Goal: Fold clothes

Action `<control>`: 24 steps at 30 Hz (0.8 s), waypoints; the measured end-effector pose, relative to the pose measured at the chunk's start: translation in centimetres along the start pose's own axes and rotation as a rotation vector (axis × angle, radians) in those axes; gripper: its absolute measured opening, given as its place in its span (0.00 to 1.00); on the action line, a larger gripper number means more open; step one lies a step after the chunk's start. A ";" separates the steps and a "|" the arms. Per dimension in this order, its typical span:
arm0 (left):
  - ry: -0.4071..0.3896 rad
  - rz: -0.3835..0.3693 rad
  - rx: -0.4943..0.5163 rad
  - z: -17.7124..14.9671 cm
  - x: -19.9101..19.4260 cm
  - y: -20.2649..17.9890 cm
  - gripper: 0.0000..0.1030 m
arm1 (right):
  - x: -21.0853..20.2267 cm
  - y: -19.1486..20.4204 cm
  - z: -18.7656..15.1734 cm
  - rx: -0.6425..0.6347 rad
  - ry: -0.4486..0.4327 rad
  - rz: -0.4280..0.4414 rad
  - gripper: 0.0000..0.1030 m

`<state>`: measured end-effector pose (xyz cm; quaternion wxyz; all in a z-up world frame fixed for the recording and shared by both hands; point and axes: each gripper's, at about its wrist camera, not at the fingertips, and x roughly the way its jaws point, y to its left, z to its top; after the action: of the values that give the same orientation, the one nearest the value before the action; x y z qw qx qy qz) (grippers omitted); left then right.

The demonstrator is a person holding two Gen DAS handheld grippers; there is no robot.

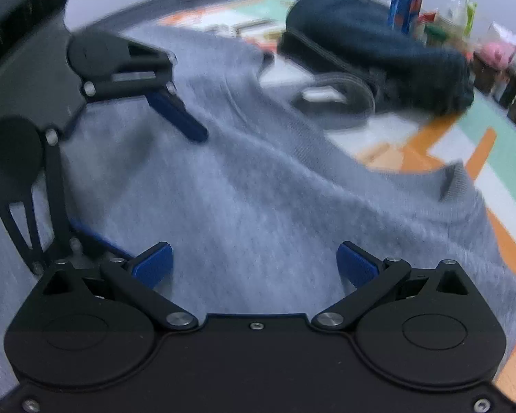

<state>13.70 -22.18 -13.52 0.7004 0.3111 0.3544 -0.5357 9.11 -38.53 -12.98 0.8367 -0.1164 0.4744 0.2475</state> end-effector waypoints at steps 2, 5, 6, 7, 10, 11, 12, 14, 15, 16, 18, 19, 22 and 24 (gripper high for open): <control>0.001 -0.008 -0.008 -0.4 -0.1 0.6 1.00 | -0.1 -0.4 -0.8 -0.015 -0.001 -0.005 1.00; 0.010 -0.014 -0.018 -1.1 -0.3 1.6 1.00 | -0.5 -1.0 -1.7 -0.025 -0.003 -0.011 1.00; 0.015 -0.017 -0.024 -1.3 -0.5 1.9 1.00 | -0.8 -1.3 -1.9 -0.022 -0.003 -0.014 1.00; 0.020 -0.018 -0.030 -1.5 -0.7 2.2 1.00 | -0.9 -1.6 -2.2 -0.018 -0.002 -0.017 1.00; 0.036 -0.027 -0.060 -2.6 -1.4 3.1 1.00 | -1.6 -2.5 -3.1 -0.008 0.002 -0.031 1.00; 0.037 -0.026 -0.067 -2.9 -1.6 3.4 1.00 | -1.9 -2.8 -3.3 -0.004 0.006 -0.035 1.00; 0.038 -0.024 -0.073 -3.3 -1.9 3.6 1.00 | -2.1 -3.1 -3.6 0.000 0.011 -0.040 1.00; 0.042 -0.018 -0.085 -3.9 -2.3 4.2 1.00 | -2.5 -3.5 -4.2 0.005 0.019 -0.049 1.00; 0.044 -0.015 -0.089 -4.2 -2.5 4.4 1.00 | -2.7 -3.7 -4.4 0.009 0.023 -0.054 1.00; 0.046 -0.013 -0.092 -4.5 -2.7 4.6 1.00 | -2.9 -3.9 -4.7 0.012 0.028 -0.058 1.00; 0.049 -0.009 -0.097 -5.0 -3.2 5.0 1.00 | -3.4 -4.2 -5.2 0.019 0.033 -0.064 1.00; 0.050 -0.007 -0.101 -5.3 -3.3 5.2 1.00 | -3.6 -4.2 -5.5 0.019 0.036 -0.066 1.00; 0.056 -0.002 -0.109 -6.0 -3.9 5.6 1.00 | -4.2 -4.0 -6.2 0.008 0.046 -0.081 1.00; 0.060 0.002 -0.108 -6.5 -4.3 5.5 1.00 | -4.5 -4.1 -6.5 0.014 0.055 -0.090 1.00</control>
<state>17.27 -13.34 -13.23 0.7057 0.2893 0.4034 -0.5055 4.50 -46.21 -12.69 0.8345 -0.1386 0.4933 0.2028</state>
